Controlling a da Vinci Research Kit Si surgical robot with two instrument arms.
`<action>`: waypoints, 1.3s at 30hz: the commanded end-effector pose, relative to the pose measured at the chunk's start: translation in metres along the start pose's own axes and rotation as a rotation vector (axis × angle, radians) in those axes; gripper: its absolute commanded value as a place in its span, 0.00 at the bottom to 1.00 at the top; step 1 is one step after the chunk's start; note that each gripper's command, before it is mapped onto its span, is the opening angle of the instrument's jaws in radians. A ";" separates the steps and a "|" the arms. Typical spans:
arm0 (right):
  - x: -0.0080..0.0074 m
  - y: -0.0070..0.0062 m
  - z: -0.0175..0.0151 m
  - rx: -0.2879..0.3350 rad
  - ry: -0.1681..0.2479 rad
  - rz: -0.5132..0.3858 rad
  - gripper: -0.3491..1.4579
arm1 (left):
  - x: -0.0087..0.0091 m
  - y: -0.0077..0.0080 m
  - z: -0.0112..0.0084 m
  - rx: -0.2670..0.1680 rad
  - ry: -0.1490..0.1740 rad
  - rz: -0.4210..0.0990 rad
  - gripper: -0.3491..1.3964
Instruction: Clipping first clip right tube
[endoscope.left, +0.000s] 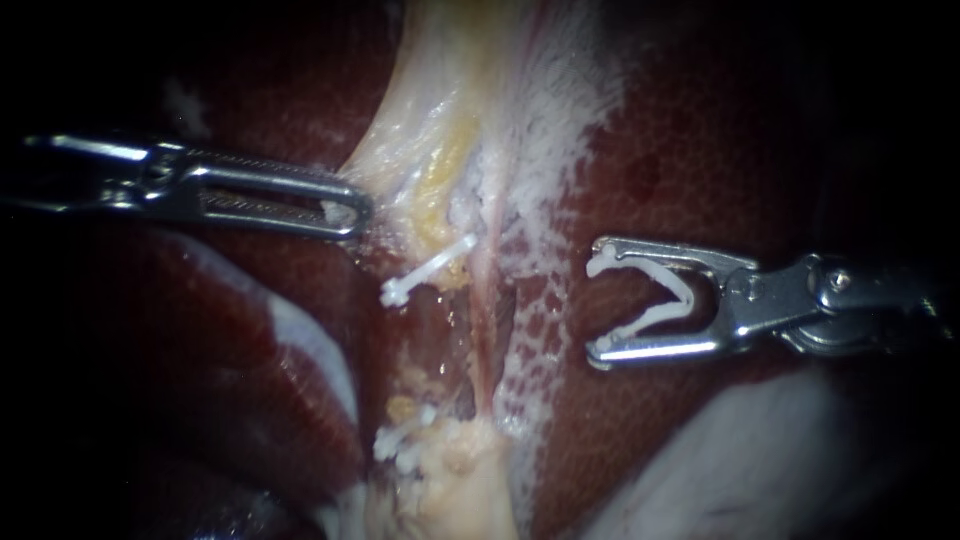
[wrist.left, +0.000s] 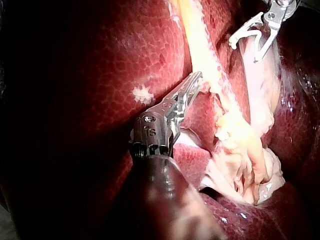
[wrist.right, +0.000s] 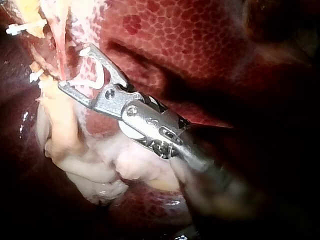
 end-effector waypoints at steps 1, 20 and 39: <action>0.0000 0.0000 0.0000 0.000 0.000 0.000 0.52 | 0.0000 0.0000 0.0000 -0.001 0.000 0.000 0.00; -0.0052 -0.0027 0.0072 0.044 -0.007 0.053 0.52 | -0.0050 0.0009 -0.0057 -0.036 -0.023 -0.022 0.00; -0.0054 -0.0017 0.0129 0.063 -0.012 0.099 0.52 | -0.0058 -0.0013 -0.0059 -0.046 -0.038 -0.018 0.00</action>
